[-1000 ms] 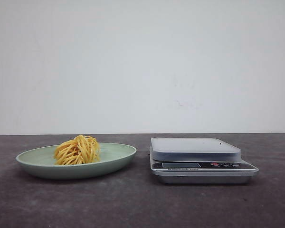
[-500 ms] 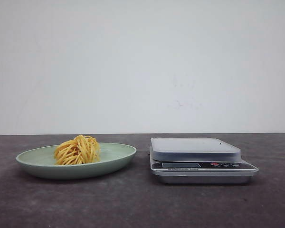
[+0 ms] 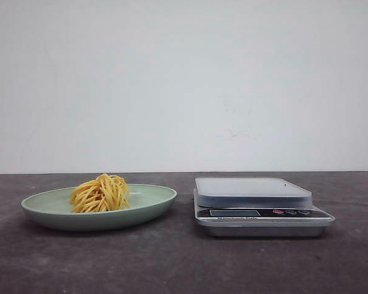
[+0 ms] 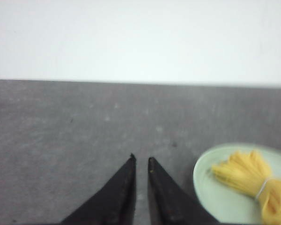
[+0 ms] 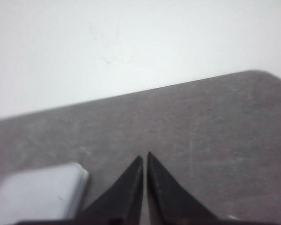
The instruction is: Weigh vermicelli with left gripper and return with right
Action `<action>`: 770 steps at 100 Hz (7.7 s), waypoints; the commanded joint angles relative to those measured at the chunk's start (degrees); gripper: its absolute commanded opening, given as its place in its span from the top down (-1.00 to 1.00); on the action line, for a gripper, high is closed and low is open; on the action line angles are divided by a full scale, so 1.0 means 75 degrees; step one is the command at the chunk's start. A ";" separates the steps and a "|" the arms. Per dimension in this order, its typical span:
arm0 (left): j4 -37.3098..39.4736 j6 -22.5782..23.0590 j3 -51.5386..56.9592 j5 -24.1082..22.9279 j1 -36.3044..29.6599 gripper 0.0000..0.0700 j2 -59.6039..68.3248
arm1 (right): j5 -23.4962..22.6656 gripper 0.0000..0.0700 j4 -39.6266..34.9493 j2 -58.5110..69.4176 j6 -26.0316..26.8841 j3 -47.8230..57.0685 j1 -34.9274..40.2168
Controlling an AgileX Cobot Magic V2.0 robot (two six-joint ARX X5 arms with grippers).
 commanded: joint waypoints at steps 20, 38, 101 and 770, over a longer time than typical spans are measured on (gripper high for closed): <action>-0.0644 -0.1443 0.2177 -0.0038 0.0000 0.96 0.1081 | -0.0192 0.99 -0.1309 0.0321 0.0498 0.1988 -0.0009; -0.1475 -0.1142 0.3587 0.0714 0.0000 0.89 0.2200 | -0.0638 0.99 -0.2358 0.0603 -0.0458 0.3072 -0.0009; -0.1620 -0.1856 0.4931 0.2521 -0.0484 0.01 0.5170 | -0.1574 -0.30 -0.3774 0.2486 -0.0927 0.5683 -0.0009; -0.7338 -0.1492 0.6709 -0.1244 -0.3879 0.35 0.1842 | -0.1177 -0.40 -0.3107 1.2680 -0.0055 0.8204 0.2964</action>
